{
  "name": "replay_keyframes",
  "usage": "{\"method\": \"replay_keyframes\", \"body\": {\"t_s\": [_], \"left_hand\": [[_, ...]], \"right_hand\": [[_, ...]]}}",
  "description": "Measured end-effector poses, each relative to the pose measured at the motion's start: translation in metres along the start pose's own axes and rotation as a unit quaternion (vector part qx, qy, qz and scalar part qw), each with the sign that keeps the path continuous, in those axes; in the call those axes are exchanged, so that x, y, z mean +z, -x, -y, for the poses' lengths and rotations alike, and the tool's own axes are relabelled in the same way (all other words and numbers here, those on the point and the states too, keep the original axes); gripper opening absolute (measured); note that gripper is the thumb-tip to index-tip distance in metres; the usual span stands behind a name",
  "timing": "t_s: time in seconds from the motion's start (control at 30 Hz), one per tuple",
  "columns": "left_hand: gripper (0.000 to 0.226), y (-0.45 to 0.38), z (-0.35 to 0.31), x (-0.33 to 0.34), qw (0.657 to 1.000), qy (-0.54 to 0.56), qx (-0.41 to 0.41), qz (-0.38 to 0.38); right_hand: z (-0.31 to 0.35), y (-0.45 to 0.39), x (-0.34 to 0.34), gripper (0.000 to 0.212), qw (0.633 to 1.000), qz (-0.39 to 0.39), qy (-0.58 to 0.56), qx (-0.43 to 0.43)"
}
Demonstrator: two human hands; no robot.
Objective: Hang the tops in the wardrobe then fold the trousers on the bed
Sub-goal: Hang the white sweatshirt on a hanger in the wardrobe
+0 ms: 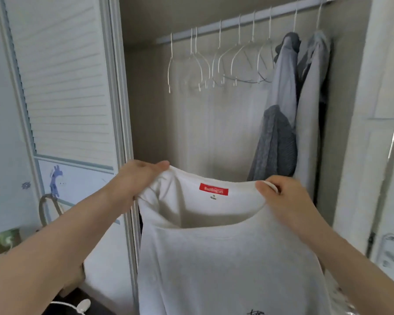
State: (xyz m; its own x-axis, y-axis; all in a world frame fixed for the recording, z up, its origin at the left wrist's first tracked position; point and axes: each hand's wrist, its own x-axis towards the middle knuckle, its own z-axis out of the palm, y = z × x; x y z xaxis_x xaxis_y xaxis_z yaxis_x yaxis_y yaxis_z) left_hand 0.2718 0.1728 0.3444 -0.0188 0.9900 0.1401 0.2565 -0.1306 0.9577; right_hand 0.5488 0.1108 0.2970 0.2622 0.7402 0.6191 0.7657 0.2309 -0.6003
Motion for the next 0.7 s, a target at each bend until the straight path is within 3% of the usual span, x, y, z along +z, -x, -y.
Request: {"method": "replay_keyframes", "body": {"t_s": [0.17,0.3,0.4,0.53,0.7], "left_hand": [[0.038,-0.047,-0.009,-0.002,0.989,0.121,-0.016,0.08],[0.051,-0.075,-0.012,-0.003,0.975,0.147,-0.015,0.167],[0.027,-0.091,-0.014,0.004,0.973,0.171,0.044,0.151],[0.025,-0.111,-0.025,0.015,0.966,0.175,0.125,0.146],[0.018,-0.142,-0.04,0.029,0.964,0.182,0.117,0.157]], "right_hand": [[-0.003,-0.02,0.024,0.042,0.986,0.008,0.159,0.043],[0.002,-0.027,0.035,0.042,0.963,0.062,0.242,0.095],[0.017,-0.042,0.035,0.031,0.956,0.095,0.248,0.126],[0.048,-0.092,0.022,0.02,0.974,0.011,0.204,0.094],[0.09,-0.184,-0.01,0.027,0.967,-0.187,0.171,-0.018]]}}
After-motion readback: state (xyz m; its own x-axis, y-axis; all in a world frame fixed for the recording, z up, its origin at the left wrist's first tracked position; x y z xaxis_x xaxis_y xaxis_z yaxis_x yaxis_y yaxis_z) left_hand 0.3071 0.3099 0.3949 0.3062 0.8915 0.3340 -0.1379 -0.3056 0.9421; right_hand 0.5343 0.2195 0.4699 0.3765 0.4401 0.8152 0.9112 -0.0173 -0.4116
